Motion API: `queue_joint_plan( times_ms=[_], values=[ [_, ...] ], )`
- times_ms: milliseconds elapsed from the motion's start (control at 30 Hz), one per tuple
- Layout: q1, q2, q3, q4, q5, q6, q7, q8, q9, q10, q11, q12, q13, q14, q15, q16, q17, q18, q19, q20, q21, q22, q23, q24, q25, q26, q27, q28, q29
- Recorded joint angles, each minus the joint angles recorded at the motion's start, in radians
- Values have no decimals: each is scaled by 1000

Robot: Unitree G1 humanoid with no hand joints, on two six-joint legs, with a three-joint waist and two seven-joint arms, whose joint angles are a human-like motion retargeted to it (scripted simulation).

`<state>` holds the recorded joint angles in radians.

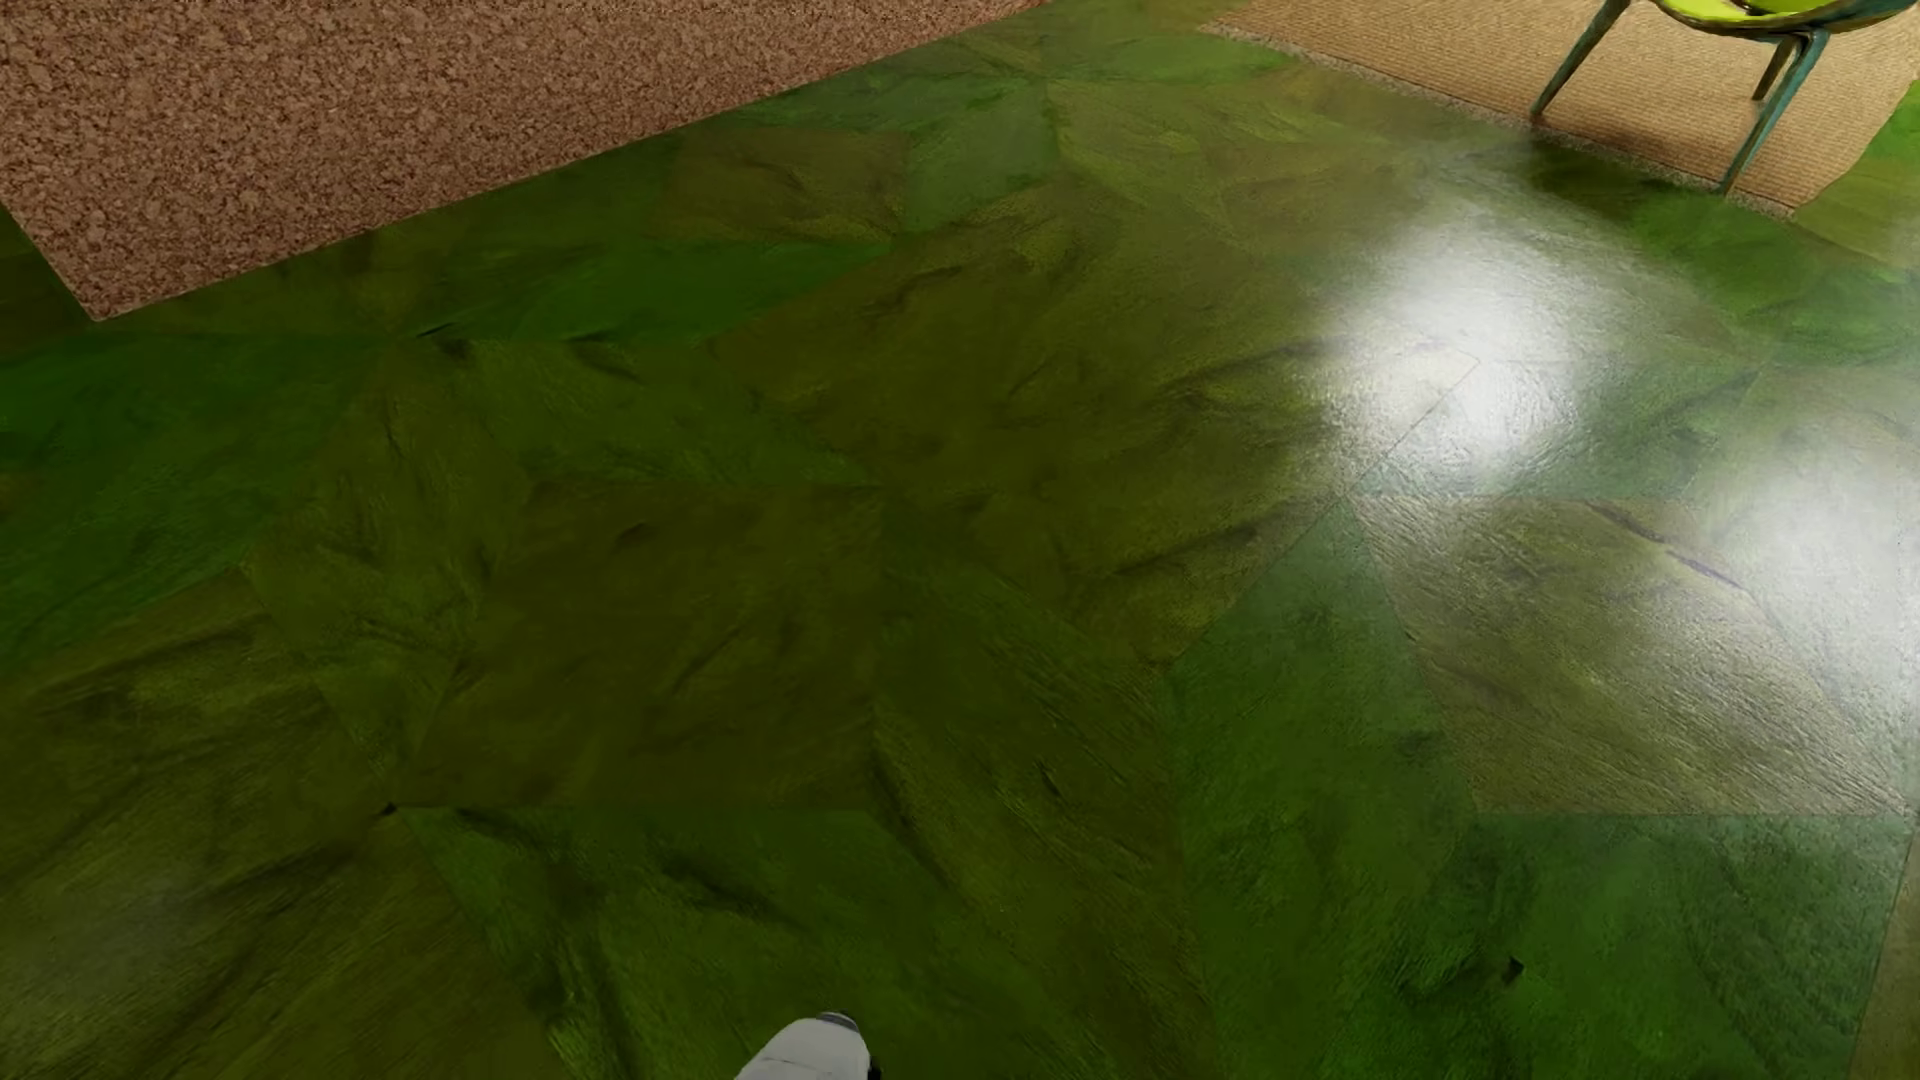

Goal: Go around the dark gray armchair

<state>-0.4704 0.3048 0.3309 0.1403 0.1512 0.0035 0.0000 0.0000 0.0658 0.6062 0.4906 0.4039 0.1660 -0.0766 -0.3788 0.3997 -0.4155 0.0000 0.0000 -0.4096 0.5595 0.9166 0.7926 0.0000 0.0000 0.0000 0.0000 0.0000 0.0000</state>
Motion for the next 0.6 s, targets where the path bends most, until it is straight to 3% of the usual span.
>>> queue_joint_plan(
  times_ms=[33, 67, 100, 133, 167, 200, 300, 333, 367, 400, 433, 467, 500, 533, 567, 600],
  values=[
    [-41, -18, 20, -29, -27, -35, 0, 0, -8, 124, 130, 14, -2, 45, 118, -11, 2, 0, 0, 57, -94, 11, -43, 0, 0, 0, 0, 0, 0],
    [-1, -65, 29, -40, -43, -71, 0, 0, 2, 200, 344, -2, 8, 14, 357, -5, 34, 0, 0, 15, -30, 59, 16, 0, 0, 0, 0, 0, 0],
    [32, -154, -8, -43, -48, -73, 0, 0, 10, 242, 564, -17, 6, -40, 528, -14, 42, 0, 0, 9, -9, 88, 27, 0, 0, 0, 0, 0, 0],
    [91, -257, -54, -47, -72, -80, 0, 0, 19, 237, 707, -31, -1, -77, 594, -28, 51, 0, 0, 3, 38, 102, 37, 0, 0, 0, 0, 0, 0],
    [179, -355, -98, -15, -59, -52, 0, 0, 27, 201, 754, -36, 11, -88, 601, -44, 55, 0, 0, -3, 67, 95, 36, 0, 0, 0, 0, 0, 0],
    [271, -474, -142, -4, -69, -47, 0, 0, 31, 148, 736, -42, 9, -105, 589, -51, 89, 0, 0, -8, 59, 77, 112, 0, 0, 0, 0, 0, 0],
    [538, -736, -324, 39, -69, 19, 0, 0, 21, -5, 373, -27, 97, -210, 668, -39, 78, 0, 0, -34, 95, -80, 105, 0, 0, 0, 0, 0, 0],
    [613, -805, -378, 39, -83, 19, 0, 0, 19, -33, 233, -31, 122, -240, 613, -24, 66, 0, 0, -20, 84, -133, 102, 0, 0, 0, 0, 0, 0],
    [676, -850, -447, 34, -103, 12, 0, 0, 17, -50, 98, -49, 140, -266, 479, 0, 54, 0, 0, -29, 115, -161, 110, 0, 0, 0, 0, 0, 0],
    [718, -895, -506, 34, -139, 19, 0, 0, 6, -51, 23, -71, 172, -286, 270, 19, 53, 0, 0, -39, 86, -177, 138, 0, 0, 0, 0, 0, 0],
    [770, -901, -569, 43, -186, 30, 0, 0, 15, -45, -9, -97, 202, -276, 129, 27, 34, 0, 0, -46, 95, -174, 151, 0, 0, 0, 0, 0, 0],
    [817, -939, -609, 62, -211, 46, 0, 0, 7, -45, 12, -113, 236, -228, 303, 30, 31, 0, 0, -44, 84, -157, 186, 0, 0, 0, 0, 0, 0],
    [840, -1013, -605, 90, -195, 72, 0, 0, -5, -20, 120, -114, 254, -122, 601, 24, 28, 0, 0, -12, 114, -151, 212, 0, 0, 0, 0, 0, 0],
    [807, -1048, -585, 133, -128, 131, 0, 0, -17, 63, 215, -109, 249, 56, 691, 5, 29, 0, 0, 7, 158, -125, 255, 0, 0, 0, 0, 0, 0],
    [764, -1009, -549, 113, -89, 132, 0, 0, -10, 201, 272, -97, 231, 216, 643, -5, 29, 0, 0, 11, 200, -80, 281, 0, 0, 0, 0, 0, 0],
    [643, -980, -520, 99, -39, 138, 0, 0, -15, 392, 311, -99, 220, 256, 604, -7, 25, 0, 0, -16, 186, -55, 263, 0, 0, 0, 0, 0, 0]
  ],
)
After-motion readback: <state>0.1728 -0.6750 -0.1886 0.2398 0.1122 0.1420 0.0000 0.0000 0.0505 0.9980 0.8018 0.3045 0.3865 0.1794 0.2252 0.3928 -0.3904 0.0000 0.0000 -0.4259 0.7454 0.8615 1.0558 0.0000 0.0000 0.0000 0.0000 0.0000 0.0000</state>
